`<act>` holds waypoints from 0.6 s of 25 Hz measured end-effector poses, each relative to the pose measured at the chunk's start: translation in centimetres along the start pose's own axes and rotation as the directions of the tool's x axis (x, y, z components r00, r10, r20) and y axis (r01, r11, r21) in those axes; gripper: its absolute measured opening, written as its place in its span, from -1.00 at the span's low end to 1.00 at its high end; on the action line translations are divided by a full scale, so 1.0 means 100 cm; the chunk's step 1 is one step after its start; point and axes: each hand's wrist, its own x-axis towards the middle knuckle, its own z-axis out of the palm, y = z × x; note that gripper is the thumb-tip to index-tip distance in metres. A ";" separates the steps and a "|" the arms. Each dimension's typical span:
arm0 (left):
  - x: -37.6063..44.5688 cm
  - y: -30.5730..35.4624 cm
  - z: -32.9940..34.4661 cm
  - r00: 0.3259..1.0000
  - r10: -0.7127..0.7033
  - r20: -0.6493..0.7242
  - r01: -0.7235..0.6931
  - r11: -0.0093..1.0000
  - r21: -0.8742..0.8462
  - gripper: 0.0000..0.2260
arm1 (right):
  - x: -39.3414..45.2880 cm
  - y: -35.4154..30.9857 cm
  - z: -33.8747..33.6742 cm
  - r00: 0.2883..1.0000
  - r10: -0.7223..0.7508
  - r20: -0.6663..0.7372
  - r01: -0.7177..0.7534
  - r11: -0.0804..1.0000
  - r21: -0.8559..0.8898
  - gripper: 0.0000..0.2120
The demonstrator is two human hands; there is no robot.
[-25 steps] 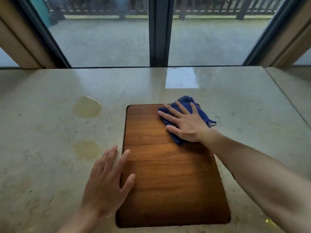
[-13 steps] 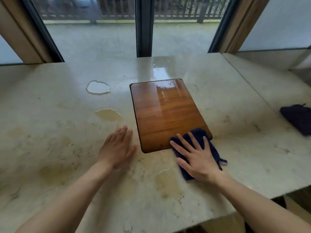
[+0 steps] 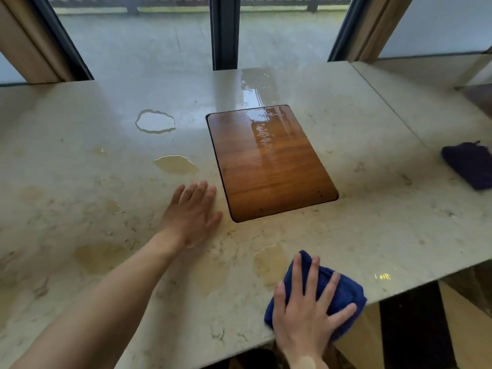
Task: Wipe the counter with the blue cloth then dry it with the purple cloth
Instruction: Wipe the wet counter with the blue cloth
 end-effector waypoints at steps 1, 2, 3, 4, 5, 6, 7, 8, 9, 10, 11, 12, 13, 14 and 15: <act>0.001 -0.004 0.000 0.999 0.025 -0.028 -0.024 1.000 0.007 -0.26 | 0.005 -0.007 -0.001 1.000 -0.004 0.006 0.004 1.000 0.003 -0.40; 0.003 -0.007 0.000 0.997 0.052 -0.057 -0.051 0.999 0.015 -0.27 | 0.013 -0.013 0.000 1.000 -0.011 0.010 0.011 1.000 0.005 -0.38; 0.004 -0.009 -0.001 0.995 0.073 -0.075 -0.071 0.997 0.020 -0.28 | 0.022 -0.020 0.000 1.000 -0.017 0.021 0.017 1.000 0.009 -0.37; 0.005 -0.011 -0.001 0.992 0.089 -0.091 -0.087 0.996 0.023 -0.30 | 0.033 -0.029 0.000 0.999 -0.019 0.041 0.018 1.000 0.014 -0.36; 0.005 -0.012 0.000 0.990 0.095 -0.105 -0.093 0.995 0.025 -0.34 | 0.048 -0.041 0.000 0.998 -0.013 0.062 0.012 1.000 0.019 -0.36; 0.005 -0.013 0.002 0.987 0.093 -0.129 -0.090 0.996 0.029 -0.38 | 0.064 -0.056 -0.001 0.998 -0.011 0.063 0.009 0.999 0.030 -0.36; 0.004 -0.012 0.002 0.985 0.083 -0.148 -0.080 0.996 0.026 -0.41 | 0.084 -0.070 -0.003 0.998 -0.016 0.057 0.014 0.999 0.034 -0.37; 0.004 -0.012 0.004 0.985 0.072 -0.154 -0.071 0.997 0.014 -0.42 | 0.106 -0.084 -0.005 0.997 -0.028 0.067 0.025 0.999 0.039 -0.37; 0.003 -0.011 0.004 0.986 0.064 -0.154 -0.066 0.998 -0.004 -0.43 | 0.129 -0.095 -0.007 0.996 -0.038 0.086 0.035 0.998 0.044 -0.37; 0.004 -0.013 0.005 0.984 0.061 -0.166 -0.065 0.998 -0.018 -0.42 | 0.155 -0.106 -0.008 0.995 -0.044 0.093 0.040 0.998 0.040 -0.36; 0.005 -0.014 0.004 0.984 0.058 -0.167 -0.064 0.997 -0.031 -0.42 | 0.180 -0.116 -0.009 0.995 -0.054 0.082 0.051 0.998 0.038 -0.35; 0.004 -0.014 0.004 0.985 0.064 -0.161 -0.070 0.997 -0.033 -0.41 | 0.205 -0.126 -0.012 0.996 -0.074 0.057 0.072 0.997 0.039 -0.34; 0.004 -0.014 0.003 0.988 0.068 -0.138 -0.075 0.996 -0.044 -0.40 | 0.233 -0.137 -0.016 0.995 -0.097 0.027 0.095 0.995 0.039 -0.34; 0.003 -0.013 0.004 0.989 0.075 -0.130 -0.083 0.995 -0.054 -0.39 | 0.260 -0.148 -0.019 0.993 -0.115 0.009 0.115 0.993 0.038 -0.35; 0.003 -0.013 0.004 0.990 0.073 -0.121 -0.083 0.993 -0.081 -0.39 | 0.289 -0.161 -0.021 0.990 -0.136 0.024 0.135 0.990 0.033 -0.36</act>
